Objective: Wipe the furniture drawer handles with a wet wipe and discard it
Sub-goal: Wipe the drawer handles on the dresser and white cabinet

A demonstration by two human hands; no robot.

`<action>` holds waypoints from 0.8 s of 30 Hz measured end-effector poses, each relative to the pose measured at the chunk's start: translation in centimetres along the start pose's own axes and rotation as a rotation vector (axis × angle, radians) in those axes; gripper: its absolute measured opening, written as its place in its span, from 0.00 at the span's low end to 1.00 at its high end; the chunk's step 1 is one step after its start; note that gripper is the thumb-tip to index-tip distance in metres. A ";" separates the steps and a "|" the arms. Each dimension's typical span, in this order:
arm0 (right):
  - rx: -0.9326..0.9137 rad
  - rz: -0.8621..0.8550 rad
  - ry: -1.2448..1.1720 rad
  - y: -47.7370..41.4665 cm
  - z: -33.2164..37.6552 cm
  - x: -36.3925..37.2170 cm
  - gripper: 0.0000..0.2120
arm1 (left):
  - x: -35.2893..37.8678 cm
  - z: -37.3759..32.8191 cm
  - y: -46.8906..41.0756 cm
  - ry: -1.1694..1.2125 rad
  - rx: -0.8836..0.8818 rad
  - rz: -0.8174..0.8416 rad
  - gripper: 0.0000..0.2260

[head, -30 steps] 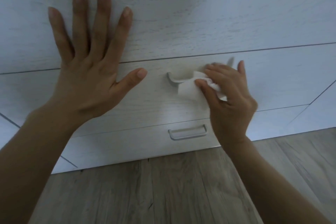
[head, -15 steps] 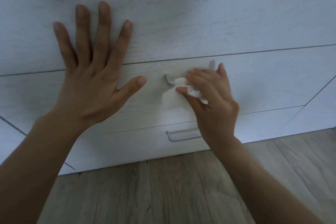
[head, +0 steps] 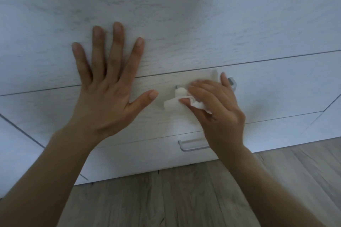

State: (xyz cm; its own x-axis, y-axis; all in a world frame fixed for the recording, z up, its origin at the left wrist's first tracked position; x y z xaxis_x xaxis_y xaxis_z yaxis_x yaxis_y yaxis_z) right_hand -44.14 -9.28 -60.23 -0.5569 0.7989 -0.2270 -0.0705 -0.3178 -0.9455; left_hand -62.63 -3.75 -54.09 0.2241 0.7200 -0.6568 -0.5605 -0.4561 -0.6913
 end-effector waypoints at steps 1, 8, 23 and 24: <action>0.017 0.002 0.001 0.1 -0.8 -0.8 0.10 | 0.0 0.0 0.0 0.000 0.000 0.001 0.34; 0.043 -0.019 -0.005 -0.2 -0.2 -0.2 0.09 | 0.1 0.0 -0.1 -0.004 -0.017 0.005 0.34; 0.059 -0.023 0.002 0.3 -1.8 -1.9 0.10 | -0.1 0.0 -0.2 0.012 0.009 -0.002 0.34; 0.082 -0.032 0.005 0.4 -2.4 -2.7 0.10 | -0.1 0.0 -0.3 0.002 0.008 -0.004 0.34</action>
State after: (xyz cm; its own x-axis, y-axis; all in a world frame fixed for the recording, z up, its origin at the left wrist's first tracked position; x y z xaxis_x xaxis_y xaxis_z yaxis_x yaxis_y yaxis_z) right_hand -40.67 -10.28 -60.57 -0.5491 0.8120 -0.1979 -0.1562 -0.3324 -0.9301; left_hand -62.47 -3.72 -53.88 0.2281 0.7204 -0.6550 -0.5657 -0.4495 -0.6913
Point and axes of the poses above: each hand's wrist, its own y-axis away from the middle knuckle, its own x-axis out of the palm, z = x × y, the point moved 3 cm from there along -y, towards the middle knuckle, and after that the axes turned 1 degree about -y, right-handed, at the moved point
